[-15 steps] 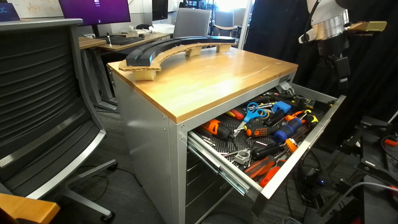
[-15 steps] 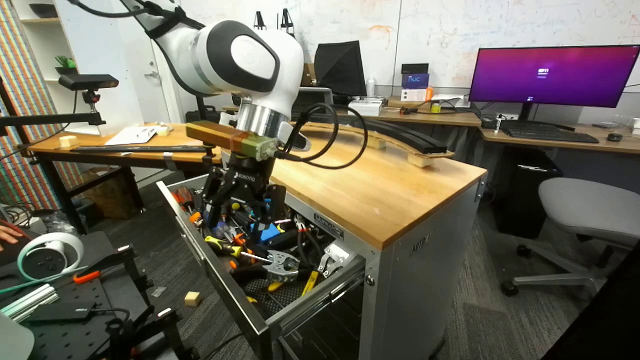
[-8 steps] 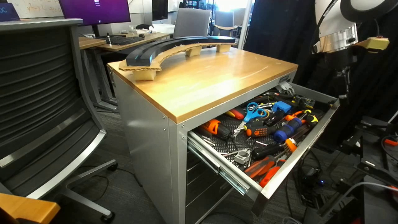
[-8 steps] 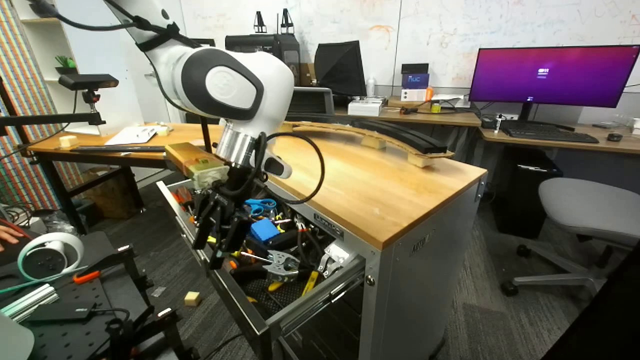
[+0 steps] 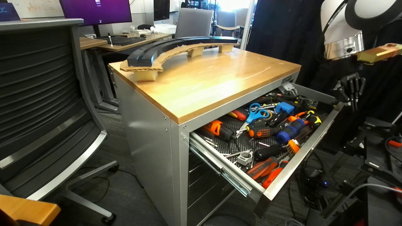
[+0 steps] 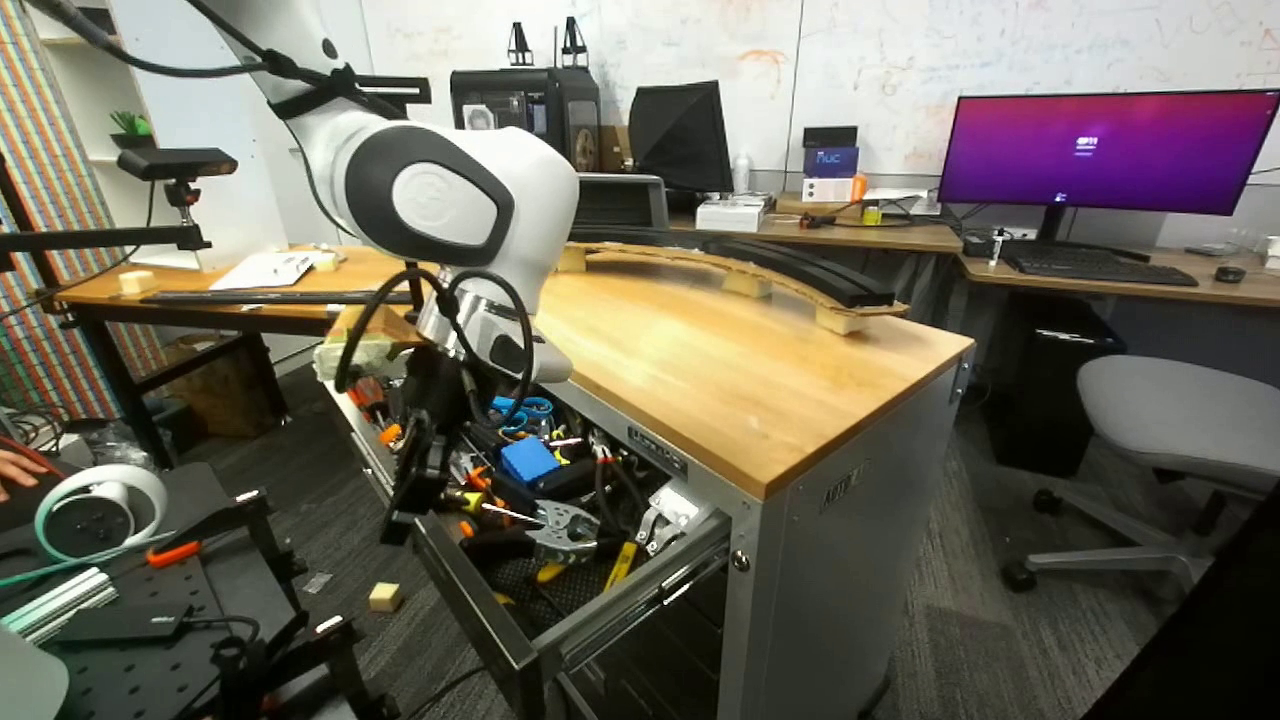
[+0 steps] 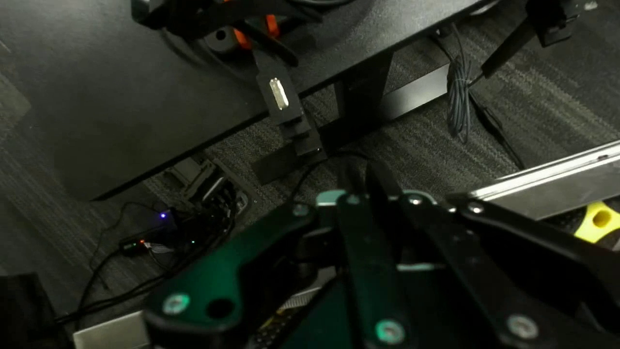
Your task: Put the screwdriver in the open drawer then close the drawer
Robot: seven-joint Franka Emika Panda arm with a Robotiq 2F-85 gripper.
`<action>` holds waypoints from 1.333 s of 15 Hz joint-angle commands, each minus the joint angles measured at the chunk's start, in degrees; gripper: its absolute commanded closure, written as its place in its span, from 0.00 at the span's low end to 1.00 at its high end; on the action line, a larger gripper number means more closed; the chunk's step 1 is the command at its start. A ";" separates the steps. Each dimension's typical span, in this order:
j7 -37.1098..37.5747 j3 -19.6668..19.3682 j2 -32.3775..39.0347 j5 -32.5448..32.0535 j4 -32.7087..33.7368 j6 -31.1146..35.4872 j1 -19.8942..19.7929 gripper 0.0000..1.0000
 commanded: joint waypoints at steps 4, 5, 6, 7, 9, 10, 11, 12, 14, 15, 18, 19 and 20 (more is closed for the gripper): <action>4.33 -0.61 10.46 -2.36 5.53 8.76 2.53 1.00; 5.40 -0.88 10.69 -4.18 6.08 9.29 3.33 1.00; 6.62 -1.08 10.40 -6.79 6.75 9.79 4.31 1.00; 8.18 -1.22 10.57 -9.41 7.59 10.21 5.35 1.00; 11.47 -1.43 11.59 -15.48 9.53 10.95 7.72 1.00; 12.66 -1.54 12.87 -18.28 10.91 11.74 8.68 1.00; 13.16 -1.68 14.06 -20.97 12.01 13.19 9.38 1.00; 13.98 -1.94 15.33 -23.79 13.15 14.45 10.30 1.00; 14.95 -2.72 17.37 -28.45 14.88 17.36 11.80 1.00; 15.42 -3.24 17.63 -30.80 15.68 18.57 12.39 1.00; 19.57 -5.53 17.70 -40.04 16.33 23.92 14.47 1.00; 22.24 -6.58 17.05 -43.94 15.99 25.40 15.32 1.00; 25.42 -7.58 16.75 -48.10 15.76 27.27 15.95 1.00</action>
